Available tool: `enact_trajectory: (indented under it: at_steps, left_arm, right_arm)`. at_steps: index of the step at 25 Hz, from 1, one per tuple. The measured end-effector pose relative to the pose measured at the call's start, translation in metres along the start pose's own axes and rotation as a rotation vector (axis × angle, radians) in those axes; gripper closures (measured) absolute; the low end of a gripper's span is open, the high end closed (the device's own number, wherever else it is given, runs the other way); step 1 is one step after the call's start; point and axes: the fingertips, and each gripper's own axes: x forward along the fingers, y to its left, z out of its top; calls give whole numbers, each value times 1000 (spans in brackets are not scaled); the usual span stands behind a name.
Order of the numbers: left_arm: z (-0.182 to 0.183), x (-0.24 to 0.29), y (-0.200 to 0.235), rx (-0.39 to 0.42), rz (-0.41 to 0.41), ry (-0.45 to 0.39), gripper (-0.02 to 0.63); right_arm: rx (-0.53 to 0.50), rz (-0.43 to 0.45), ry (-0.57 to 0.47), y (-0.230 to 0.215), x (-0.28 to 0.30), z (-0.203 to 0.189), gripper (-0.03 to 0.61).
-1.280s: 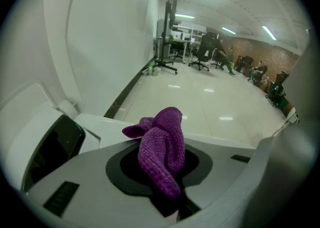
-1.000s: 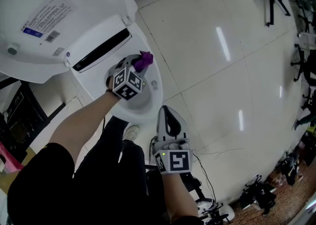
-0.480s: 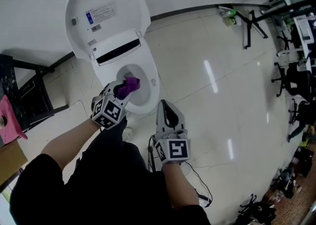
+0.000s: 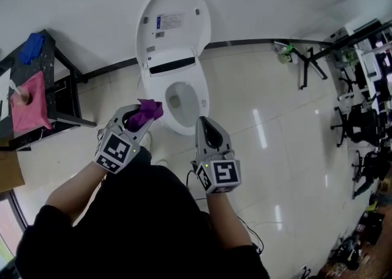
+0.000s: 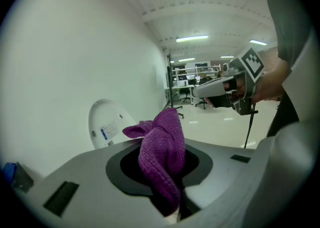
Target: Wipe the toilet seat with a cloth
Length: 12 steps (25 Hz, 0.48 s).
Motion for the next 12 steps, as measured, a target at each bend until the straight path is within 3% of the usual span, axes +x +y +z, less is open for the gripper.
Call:
enact_trajectory:
  at_steps: [8, 12]
  left_arm:
    - [-10, -123, 39, -49, 204, -84, 514]
    - [-32, -196, 70, -89, 318, -86, 514]
  right_arm:
    - [-69, 158, 71, 97, 12, 3, 548]
    - [-104, 347, 77, 188, 65, 20, 532]
